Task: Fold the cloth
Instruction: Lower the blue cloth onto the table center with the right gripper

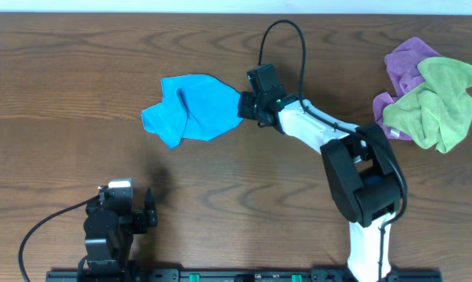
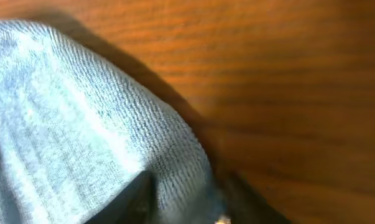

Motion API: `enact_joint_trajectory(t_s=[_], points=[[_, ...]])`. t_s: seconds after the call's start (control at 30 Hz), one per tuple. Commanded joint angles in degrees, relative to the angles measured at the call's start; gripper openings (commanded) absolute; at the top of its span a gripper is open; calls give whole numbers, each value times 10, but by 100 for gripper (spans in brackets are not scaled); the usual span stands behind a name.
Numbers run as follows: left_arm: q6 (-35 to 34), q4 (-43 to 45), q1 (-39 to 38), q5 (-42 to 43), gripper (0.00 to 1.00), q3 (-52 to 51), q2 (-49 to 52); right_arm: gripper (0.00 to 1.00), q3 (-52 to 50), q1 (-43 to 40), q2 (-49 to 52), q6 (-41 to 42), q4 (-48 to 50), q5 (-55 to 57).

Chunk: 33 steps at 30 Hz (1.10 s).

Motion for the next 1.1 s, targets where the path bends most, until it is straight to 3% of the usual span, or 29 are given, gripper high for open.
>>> enact_joint_trajectory(t_s=[0.0,0.03,0.27,0.4,0.67,0.7,0.83,1.07], points=[[-2,0,-2,-10,95,-4,-4,9,-9,10,12,2,-12,-16],[-2,0,-2,-10,95,-4,-4,1,-9,9,12,1,-12,-16],[-2,0,-2,-10,95,-4,-4,1,-9,-3,-48,-21,-65,-13],[-2,0,-2,-10,95,-4,-4,1,-9,-5,-125,-27,-153,19],[-2,1,-2,-10,95,-4,-4,2,-9,-7,-232,-27,-309,222],[-2,0,-2,-10,95,-4,-4,15,-9,-9,-232,-27,-315,230],[-2,0,-2,-10,95,-4,-4,42,-9,-15,-232,-27,-341,230],[-2,0,-2,-10,95,-4,-4,54,-9,3,-232,-107,-343,153]])
